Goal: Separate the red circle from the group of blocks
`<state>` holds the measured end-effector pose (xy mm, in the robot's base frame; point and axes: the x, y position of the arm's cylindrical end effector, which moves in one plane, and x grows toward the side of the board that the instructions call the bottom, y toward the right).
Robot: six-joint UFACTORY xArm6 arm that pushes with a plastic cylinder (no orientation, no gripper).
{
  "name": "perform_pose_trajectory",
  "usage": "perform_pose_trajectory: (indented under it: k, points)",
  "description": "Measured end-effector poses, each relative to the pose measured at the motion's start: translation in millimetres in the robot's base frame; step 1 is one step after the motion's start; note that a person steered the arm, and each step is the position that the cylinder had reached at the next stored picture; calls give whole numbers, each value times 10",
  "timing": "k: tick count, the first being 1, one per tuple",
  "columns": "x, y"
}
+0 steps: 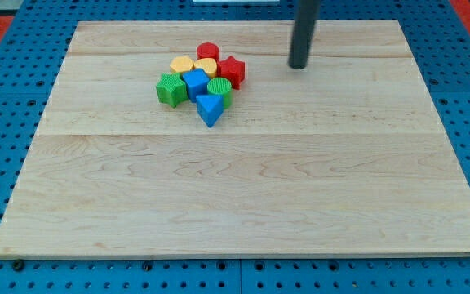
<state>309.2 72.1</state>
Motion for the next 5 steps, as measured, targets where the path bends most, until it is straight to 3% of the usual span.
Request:
perform_pose_trajectory:
  k: [1, 2, 3, 4, 5]
  points:
    - [283, -517]
    - [390, -593]
    - [76, -289]
    - [104, -856]
    - [447, -1601]
